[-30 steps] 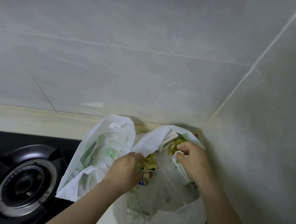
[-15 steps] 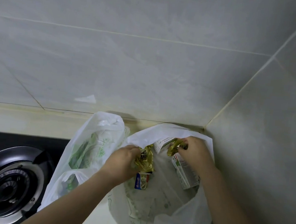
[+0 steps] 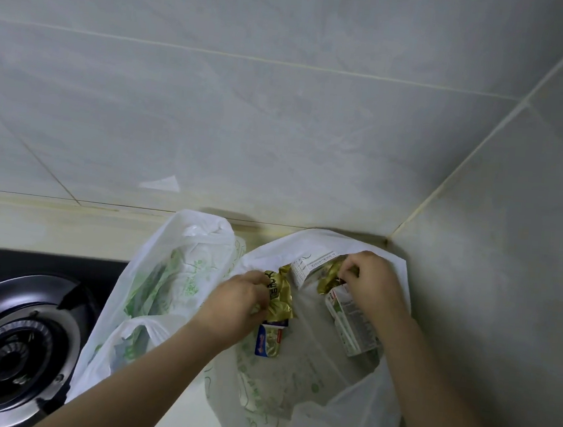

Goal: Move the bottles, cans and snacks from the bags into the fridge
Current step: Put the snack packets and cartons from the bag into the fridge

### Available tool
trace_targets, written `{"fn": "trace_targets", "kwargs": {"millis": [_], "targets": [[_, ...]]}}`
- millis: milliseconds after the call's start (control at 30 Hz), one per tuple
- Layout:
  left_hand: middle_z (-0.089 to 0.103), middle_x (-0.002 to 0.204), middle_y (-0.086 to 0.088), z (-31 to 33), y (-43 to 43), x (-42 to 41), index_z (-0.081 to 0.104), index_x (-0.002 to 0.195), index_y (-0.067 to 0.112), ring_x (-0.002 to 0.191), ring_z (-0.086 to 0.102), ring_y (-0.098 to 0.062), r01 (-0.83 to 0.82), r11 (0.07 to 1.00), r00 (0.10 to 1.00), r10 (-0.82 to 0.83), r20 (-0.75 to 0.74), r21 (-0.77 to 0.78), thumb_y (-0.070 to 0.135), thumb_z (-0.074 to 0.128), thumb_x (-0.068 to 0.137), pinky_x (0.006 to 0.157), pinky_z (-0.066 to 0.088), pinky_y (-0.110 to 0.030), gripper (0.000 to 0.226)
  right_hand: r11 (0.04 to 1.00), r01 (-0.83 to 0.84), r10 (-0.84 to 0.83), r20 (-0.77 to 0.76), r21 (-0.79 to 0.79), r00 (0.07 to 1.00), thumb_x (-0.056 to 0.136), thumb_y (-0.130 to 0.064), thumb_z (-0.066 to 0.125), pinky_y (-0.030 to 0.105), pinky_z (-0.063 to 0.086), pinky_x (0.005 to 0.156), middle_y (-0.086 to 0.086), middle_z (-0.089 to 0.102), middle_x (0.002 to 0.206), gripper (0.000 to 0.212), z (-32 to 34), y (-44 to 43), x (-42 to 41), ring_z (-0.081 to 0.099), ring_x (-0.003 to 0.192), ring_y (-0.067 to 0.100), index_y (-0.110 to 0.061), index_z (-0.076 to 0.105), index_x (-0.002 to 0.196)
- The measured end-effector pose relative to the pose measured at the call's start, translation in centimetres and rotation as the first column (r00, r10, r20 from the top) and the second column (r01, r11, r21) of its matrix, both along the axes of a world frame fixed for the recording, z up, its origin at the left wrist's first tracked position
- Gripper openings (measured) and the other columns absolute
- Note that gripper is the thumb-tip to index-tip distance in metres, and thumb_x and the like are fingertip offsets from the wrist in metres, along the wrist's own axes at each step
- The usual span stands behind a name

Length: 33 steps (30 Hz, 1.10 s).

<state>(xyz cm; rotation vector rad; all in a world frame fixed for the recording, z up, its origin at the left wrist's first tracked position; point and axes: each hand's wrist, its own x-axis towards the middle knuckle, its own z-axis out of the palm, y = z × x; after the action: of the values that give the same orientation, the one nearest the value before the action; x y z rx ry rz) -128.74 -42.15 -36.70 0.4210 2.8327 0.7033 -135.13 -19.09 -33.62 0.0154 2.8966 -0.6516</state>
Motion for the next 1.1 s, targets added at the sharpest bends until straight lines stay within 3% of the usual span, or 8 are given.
{"fn": "trace_targets", "kwargs": {"millis": [133,233,333,433,600,767,900,1100], "targets": [[0.055,0.114,0.008,0.5,0.6,-0.1,0.064,0.106,0.017,0.096,0.058,-0.017,0.019,0.999,0.999,-0.017,0.043,-0.035,0.019,0.066,0.082,0.079,0.05,-0.033,0.024,1.0,-0.021,0.022,-0.082,0.008,0.996,0.09,-0.009,0.057,0.026,0.051,0.074,-0.004,0.068,0.086,0.019,0.9,0.0,0.2,0.061,0.075,0.011,-0.019,0.07,0.083],[0.051,0.124,0.004,0.9,1.1,-0.6,0.064,0.116,0.016,0.102,0.057,-0.019,0.049,0.99,0.998,-0.043,0.054,-0.132,0.021,0.061,0.086,0.083,0.051,-0.035,0.03,0.998,-0.048,0.048,-0.005,0.041,0.999,0.088,-0.004,0.056,0.032,0.054,0.081,0.0,0.069,0.098,0.024,0.7,-0.1,0.1,0.064,0.084,0.017,-0.018,0.071,0.1],[0.042,0.13,0.004,0.9,1.3,-0.8,0.065,0.117,0.016,0.106,0.054,-0.018,0.088,0.977,0.994,-0.073,0.082,-0.196,0.024,0.064,0.085,0.084,0.05,-0.031,0.033,0.991,-0.084,0.087,-0.025,0.102,0.996,0.086,-0.004,0.056,0.031,0.052,0.079,-0.001,0.067,0.102,0.028,0.4,-0.4,-0.2,0.061,0.083,0.017,-0.022,0.071,0.101],[0.038,0.134,0.004,0.6,1.1,-0.9,0.066,0.113,0.017,0.105,0.054,-0.017,0.074,0.973,0.993,-0.052,0.108,-0.218,0.017,0.064,0.083,0.08,0.05,-0.029,0.03,0.985,-0.095,0.079,0.108,0.145,0.991,0.089,-0.007,0.053,0.032,0.051,0.082,0.004,0.066,0.104,0.027,-0.2,-0.7,-1.1,0.061,0.092,0.022,-0.02,0.07,0.106],[0.039,0.14,0.005,0.3,0.6,-1.0,0.07,0.105,0.012,0.098,0.059,-0.02,0.015,0.976,0.997,0.001,0.077,-0.215,0.017,0.056,0.09,0.078,0.047,-0.027,0.022,0.973,0.086,-0.115,0.128,0.215,0.985,0.094,-0.021,0.054,0.028,0.038,0.065,0.005,0.06,0.08,0.02,-1.9,-0.9,-1.6,0.053,0.072,0.02,-0.012,0.07,0.099],[0.055,0.121,0.003,0.4,0.5,-0.8,0.07,0.089,0.009,0.089,0.061,-0.02,0.005,0.996,1.0,-0.005,0.001,-0.084,0.015,0.058,0.087,0.075,0.05,-0.034,0.014,0.994,-0.002,-0.001,0.035,0.108,0.999,0.089,-0.011,0.056,0.03,0.052,0.072,0.003,0.068,0.092,0.02,-1.3,-0.5,-1.4,0.062,0.078,0.021,-0.021,0.073,0.085],[0.063,0.092,0.0,1.5,0.4,0.5,0.066,0.08,0.01,0.081,0.061,-0.02,-0.079,0.993,0.992,0.087,-0.091,0.088,0.01,0.06,0.083,0.069,0.049,-0.034,0.007,1.0,-0.022,0.02,-0.13,-0.015,0.991,0.082,-0.002,0.061,0.027,0.045,0.065,-0.002,0.059,0.094,0.019,-0.3,-0.2,1.0,0.055,0.072,0.014,-0.016,0.069,0.073],[0.073,0.089,0.008,4.6,-0.6,4.3,0.061,0.075,0.017,0.079,0.068,-0.008,-0.281,0.877,0.949,0.314,-0.024,0.389,0.007,0.062,0.084,0.072,0.057,-0.034,0.013,0.986,-0.043,0.0,-0.252,-0.164,0.968,0.079,0.003,0.064,0.027,0.045,0.07,-0.002,0.06,0.083,0.015,2.8,-0.2,3.4,0.058,0.078,0.016,-0.009,0.07,0.072]]}}
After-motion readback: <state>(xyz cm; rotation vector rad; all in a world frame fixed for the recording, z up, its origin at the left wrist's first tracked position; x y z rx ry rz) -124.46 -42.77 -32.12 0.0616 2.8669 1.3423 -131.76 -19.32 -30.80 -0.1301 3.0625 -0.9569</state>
